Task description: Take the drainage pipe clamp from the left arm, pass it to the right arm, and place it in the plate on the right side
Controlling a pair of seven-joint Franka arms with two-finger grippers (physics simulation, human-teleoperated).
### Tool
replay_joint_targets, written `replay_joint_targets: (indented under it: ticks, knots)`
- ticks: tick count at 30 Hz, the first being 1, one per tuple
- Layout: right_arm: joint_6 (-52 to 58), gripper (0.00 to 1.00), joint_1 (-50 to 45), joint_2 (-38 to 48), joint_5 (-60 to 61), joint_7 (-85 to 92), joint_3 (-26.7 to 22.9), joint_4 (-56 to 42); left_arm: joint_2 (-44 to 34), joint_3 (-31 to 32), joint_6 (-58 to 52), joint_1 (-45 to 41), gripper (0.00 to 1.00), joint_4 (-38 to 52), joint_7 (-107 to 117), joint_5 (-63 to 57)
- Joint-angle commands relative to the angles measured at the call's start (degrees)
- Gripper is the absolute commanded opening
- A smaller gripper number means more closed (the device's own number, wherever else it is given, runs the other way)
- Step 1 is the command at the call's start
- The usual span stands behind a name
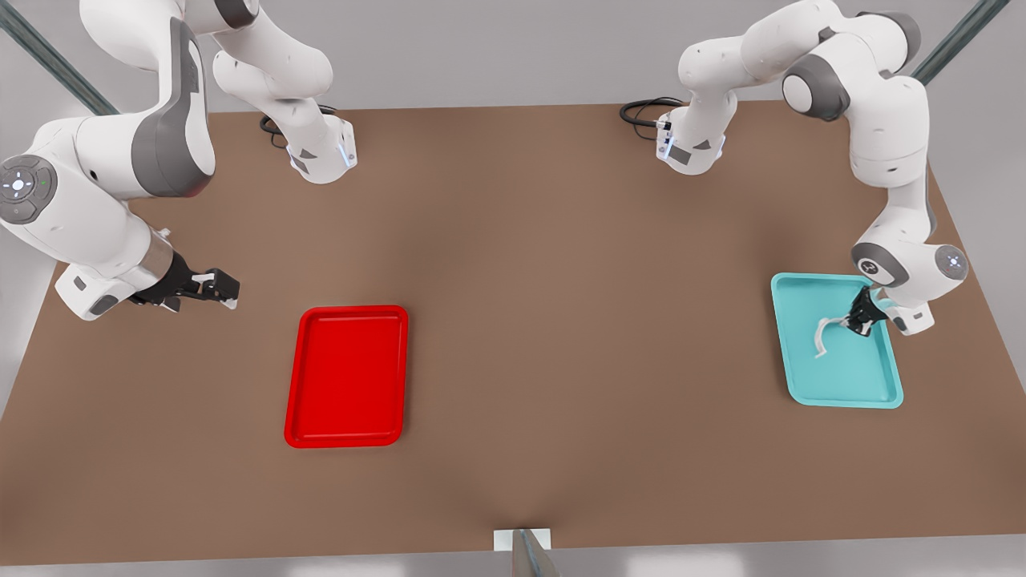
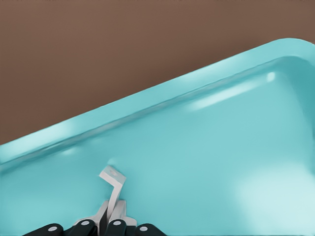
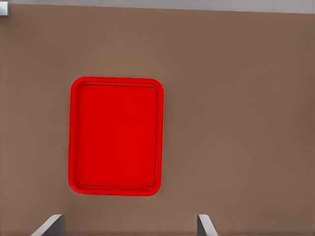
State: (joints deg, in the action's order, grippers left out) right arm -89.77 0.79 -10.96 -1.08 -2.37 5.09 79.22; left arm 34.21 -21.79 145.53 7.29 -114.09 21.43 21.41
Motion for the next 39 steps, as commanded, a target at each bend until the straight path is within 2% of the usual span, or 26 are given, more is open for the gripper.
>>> replay_joint_targets:
  ticks: [1,3,5,10,12,13,14,16,18,20,22,26,30,32,39]
  knots:
    - [0.0,1.00,0.0,0.1,0.0,0.0,0.0,0.0,-0.5,0.0,-4.7,0.0,0.21,1.2,0.3,0.1]
    - [0.0,1.00,0.0,0.0,0.0,0.0,0.0,0.0,-0.4,0.1,-17.0,0.1,0.21,7.7,1.3,0.1]
    - [0.0,1.00,0.0,0.0,0.0,0.0,0.0,0.0,-0.5,0.3,-24.6,-1.1,0.21,12.8,6.3,0.1]
    - [-0.1,1.00,-0.4,-1.3,-0.2,-0.8,0.7,-1.4,-0.5,1.1,-31.5,-19.4,0.21,19.0,28.7,4.7]
    - [-1.1,1.00,-1.2,-3.6,-0.4,-1.4,1.8,-4.5,-0.5,2.6,-31.5,-26.4,0.21,22.7,39.9,9.7]
    - [-1.1,1.00,-2.3,-4.6,-0.4,-2.5,1.9,-5.4,-0.5,5.7,-31.5,-27.3,0.21,24.4,47.8,10.8]
    - [-1.7,1.00,-4.0,-5.5,-0.5,-11.1,2.3,-5.6,-0.5,8.8,-31.4,-29.3,0.21,25.8,57.0,10.8]
    - [-8.2,1.00,-8.5,-8.4,-0.8,-21.8,2.3,-5.9,-0.4,9.8,-29.8,-35.1,0.21,27.6,66.0,12.6]
    - [-15.9,1.00,-13.7,-13.3,-0.9,-31.8,2.3,-7.2,0.3,9.8,-22.7,-41.7,0.21,28.2,74.8,13.6]
    - [-16.7,1.00,-18.2,-18.9,-2.9,-41.1,2.0,-11.5,0.9,11.5,-16.0,-46.0,0.21,28.8,82.0,15.1]
    - [-16.7,1.00,-22.2,-20.8,-3.1,-49.7,2.0,-12.7,2.9,14.1,-10.5,-47.7,0.21,31.0,88.2,15.0]
    - [-16.7,1.00,-27.2,-22.5,-5.4,-62.8,1.9,-12.8,3.8,14.8,-10.4,-49.0,0.21,32.8,87.6,15.0]
    - [-17.4,1.00,-28.6,-24.3,-5.4,-67.4,2.0,-12.7,3.4,14.8,-10.5,-49.1,0.21,33.1,87.6,14.8]
    - [-21.1,1.00,-29.6,-26.4,-5.4,-72.0,2.1,-13.1,3.2,14.8,-11.8,-50.7,0.21,33.1,81.7,14.4]
    - [-20.5,0.99,-30.1,-28.9,-4.8,-72.3,2.1,-15.3,3.2,14.8,-14.1,-50.7,0.21,33.1,77.7,14.4]
